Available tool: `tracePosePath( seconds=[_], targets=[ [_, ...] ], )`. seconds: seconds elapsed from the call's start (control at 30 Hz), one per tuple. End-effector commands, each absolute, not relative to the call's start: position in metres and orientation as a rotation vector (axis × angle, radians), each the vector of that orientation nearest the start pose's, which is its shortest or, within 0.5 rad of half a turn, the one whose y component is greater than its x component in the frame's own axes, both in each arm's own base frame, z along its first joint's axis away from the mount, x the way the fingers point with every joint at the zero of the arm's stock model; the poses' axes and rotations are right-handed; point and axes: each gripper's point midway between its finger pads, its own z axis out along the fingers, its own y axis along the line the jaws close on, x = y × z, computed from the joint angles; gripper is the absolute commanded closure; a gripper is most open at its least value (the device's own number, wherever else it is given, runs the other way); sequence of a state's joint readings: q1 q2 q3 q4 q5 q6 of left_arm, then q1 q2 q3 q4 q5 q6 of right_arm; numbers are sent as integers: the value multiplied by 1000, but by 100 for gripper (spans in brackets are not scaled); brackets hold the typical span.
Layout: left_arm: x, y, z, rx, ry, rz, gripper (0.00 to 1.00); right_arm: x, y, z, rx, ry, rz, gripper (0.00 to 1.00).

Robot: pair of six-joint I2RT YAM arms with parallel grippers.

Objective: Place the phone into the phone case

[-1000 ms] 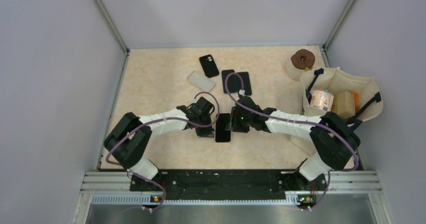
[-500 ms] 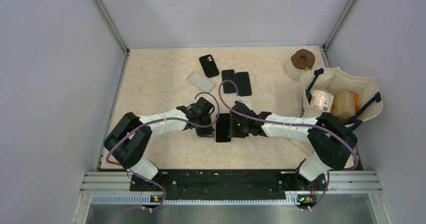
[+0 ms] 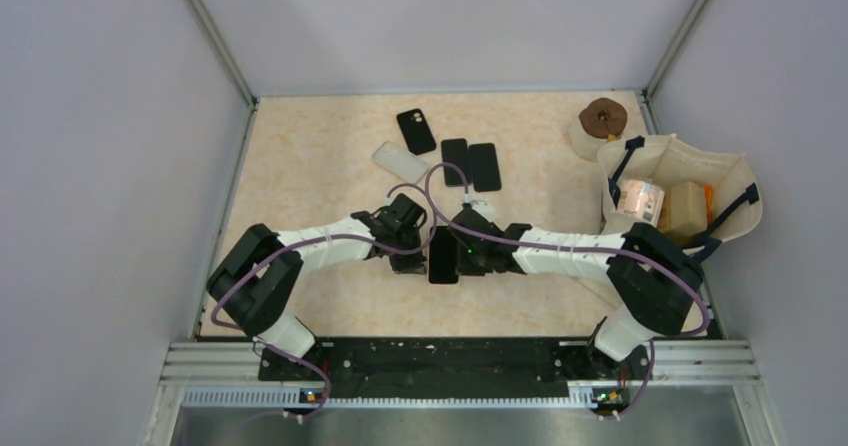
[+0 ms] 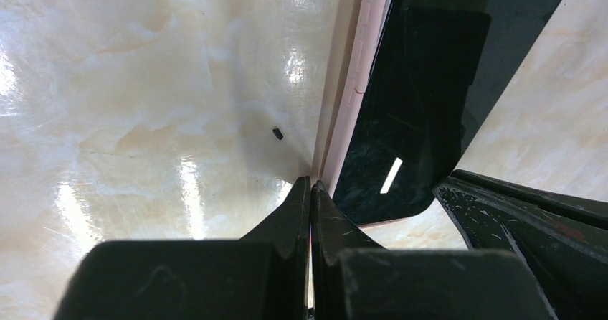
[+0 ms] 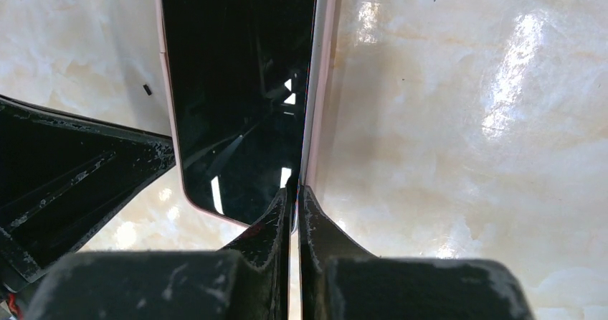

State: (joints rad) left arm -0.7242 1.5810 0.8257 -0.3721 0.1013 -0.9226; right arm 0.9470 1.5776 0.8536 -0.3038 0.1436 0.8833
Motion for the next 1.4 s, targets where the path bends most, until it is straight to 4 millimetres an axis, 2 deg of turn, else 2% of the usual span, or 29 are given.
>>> tracePosePath(
  seconds=[0.0, 0.17, 0.27, 0.53, 0.63, 0.73, 0.9, 0.97, 1.03, 1.13, 1.37],
  targets=[
    [219, -271, 34, -251, 2785, -697, 100, 174, 301, -3, -98, 2748, 445, 100],
    [221, -271, 36, -259, 2778, -701, 100, 164, 299, -19, -109, 2784, 393, 100],
    [224, -268, 40, -274, 2761, -708, 100, 159, 297, -22, -104, 2791, 368, 100],
    [246, -250, 58, -329, 2703, -698, 100, 155, 277, -35, -84, 2823, 240, 83],
    [254, -247, 68, -329, 2681, -701, 100, 159, 279, -28, -87, 2810, 234, 78],
    [263, -245, 74, -331, 2670, -699, 100, 178, 286, -2, -73, 2752, 295, 71],
    [277, -248, 80, -310, 2662, -696, 100, 236, 284, 62, 8, 2601, 450, 57],
    [281, -252, 80, -294, 2666, -699, 97, 259, 278, 78, 40, 2555, 493, 51],
    [284, -255, 78, -280, 2681, -697, 94, 274, 277, 82, 40, 2539, 543, 47],
    [287, -259, 74, -267, 2701, -692, 89, 284, 279, 75, 20, 2551, 597, 45],
    [292, -260, 59, -252, 2743, -645, 83, 288, 288, 59, -26, 2584, 650, 46]
  ],
)
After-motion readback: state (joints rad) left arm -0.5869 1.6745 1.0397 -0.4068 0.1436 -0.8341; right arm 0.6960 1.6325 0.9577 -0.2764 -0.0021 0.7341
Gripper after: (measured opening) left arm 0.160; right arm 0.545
